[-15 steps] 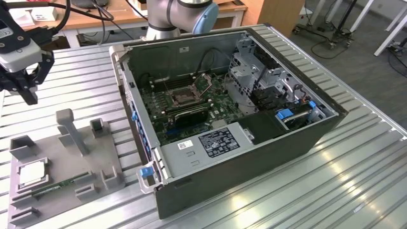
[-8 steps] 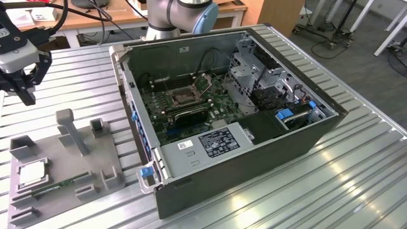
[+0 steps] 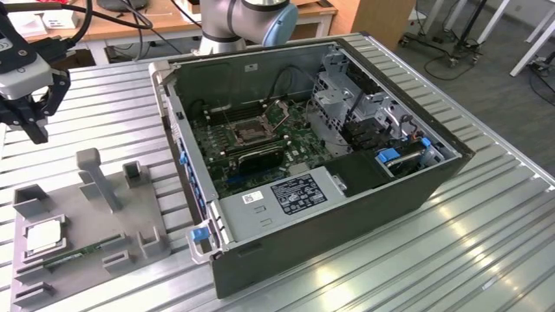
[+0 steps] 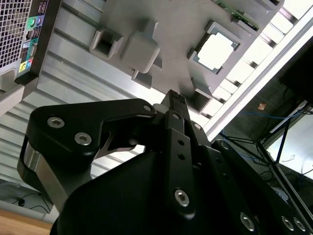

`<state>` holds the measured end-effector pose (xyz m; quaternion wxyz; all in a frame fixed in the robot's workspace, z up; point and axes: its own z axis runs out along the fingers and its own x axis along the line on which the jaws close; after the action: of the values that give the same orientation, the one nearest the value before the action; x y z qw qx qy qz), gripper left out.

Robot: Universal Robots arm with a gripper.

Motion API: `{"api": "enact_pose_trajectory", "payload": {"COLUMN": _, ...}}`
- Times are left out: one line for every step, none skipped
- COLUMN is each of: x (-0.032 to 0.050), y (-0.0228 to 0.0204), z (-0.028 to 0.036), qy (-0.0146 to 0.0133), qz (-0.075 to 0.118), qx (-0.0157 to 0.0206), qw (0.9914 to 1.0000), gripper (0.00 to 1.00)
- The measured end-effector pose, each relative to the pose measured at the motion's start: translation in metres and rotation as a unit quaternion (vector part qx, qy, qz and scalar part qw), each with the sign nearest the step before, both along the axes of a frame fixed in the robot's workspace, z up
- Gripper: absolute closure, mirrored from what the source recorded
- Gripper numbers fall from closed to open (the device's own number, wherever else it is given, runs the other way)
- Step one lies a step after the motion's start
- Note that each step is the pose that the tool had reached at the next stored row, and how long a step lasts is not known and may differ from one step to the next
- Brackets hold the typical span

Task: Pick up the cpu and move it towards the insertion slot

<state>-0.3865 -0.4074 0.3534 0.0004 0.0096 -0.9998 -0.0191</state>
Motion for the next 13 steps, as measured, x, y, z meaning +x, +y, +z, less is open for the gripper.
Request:
{"api": "enact_pose_trajectory", "payload": {"x": -0.0001, "y": 0.0, "z": 0.0, "qy": 0.0, "qz": 0.0, "qx": 0.0, "qw": 1.0, "gripper": 0.89}}
{"api": "enact_pose_trajectory", "payload": {"x": -0.0004, "y": 0.0, "z": 0.0, "qy": 0.0001, "qz": 0.0, "qx": 0.0, "qw": 1.0, "gripper": 0.89}}
{"api": "enact_pose_trajectory", "payload": {"x": -0.0008, "y": 0.0, "z": -0.0001, "qy": 0.0, "qz": 0.0, "qx": 0.0, "qw": 1.0, "gripper": 0.89}}
{"api": "enact_pose_trajectory", "payload": {"x": -0.0014, "y": 0.0, "z": -0.0001, "qy": 0.0, "qz": 0.0, "qx": 0.0, "qw": 1.0, "gripper": 0.89}}
{"api": "enact_pose_trajectory", "payload": {"x": -0.002, "y": 0.0, "z": -0.0001, "qy": 0.0, "qz": 0.0, "qx": 0.0, "qw": 1.0, "gripper": 0.89}}
{"api": "enact_pose_trajectory", "payload": {"x": -0.0028, "y": 0.0, "z": -0.0002, "qy": 0.0, "qz": 0.0, "qx": 0.0, "qw": 1.0, "gripper": 0.89}}
{"api": "enact_pose_trajectory", "payload": {"x": -0.0039, "y": 0.0, "z": -0.0003, "qy": 0.0, "qz": 0.0, "qx": 0.0, "qw": 1.0, "gripper": 0.89}}
{"api": "enact_pose_trajectory", "payload": {"x": -0.0051, "y": 0.0, "z": -0.0004, "qy": 0.0, "qz": 0.0, "qx": 0.0, "qw": 1.0, "gripper": 0.89}}
{"api": "enact_pose_trajectory", "payload": {"x": -0.0063, "y": 0.0, "z": -0.0005, "qy": 0.0, "qz": 0.0, "qx": 0.0, "qw": 1.0, "gripper": 0.89}}
{"api": "enact_pose_trajectory", "payload": {"x": -0.0076, "y": 0.0, "z": -0.0007, "qy": 0.0, "qz": 0.0, "qx": 0.0, "qw": 1.0, "gripper": 0.89}}
{"api": "enact_pose_trajectory", "payload": {"x": -0.009, "y": 0.0, "z": -0.0008, "qy": 0.0, "qz": 0.0, "qx": 0.0, "qw": 1.0, "gripper": 0.89}}
{"api": "enact_pose_trajectory", "payload": {"x": -0.0105, "y": 0.0, "z": -0.0009, "qy": 0.0, "qz": 0.0, "qx": 0.0, "qw": 1.0, "gripper": 0.89}}
{"api": "enact_pose_trajectory", "payload": {"x": -0.0122, "y": 0.0, "z": -0.0011, "qy": 0.0, "qz": 0.0, "qx": 0.0, "qw": 1.0, "gripper": 0.89}}
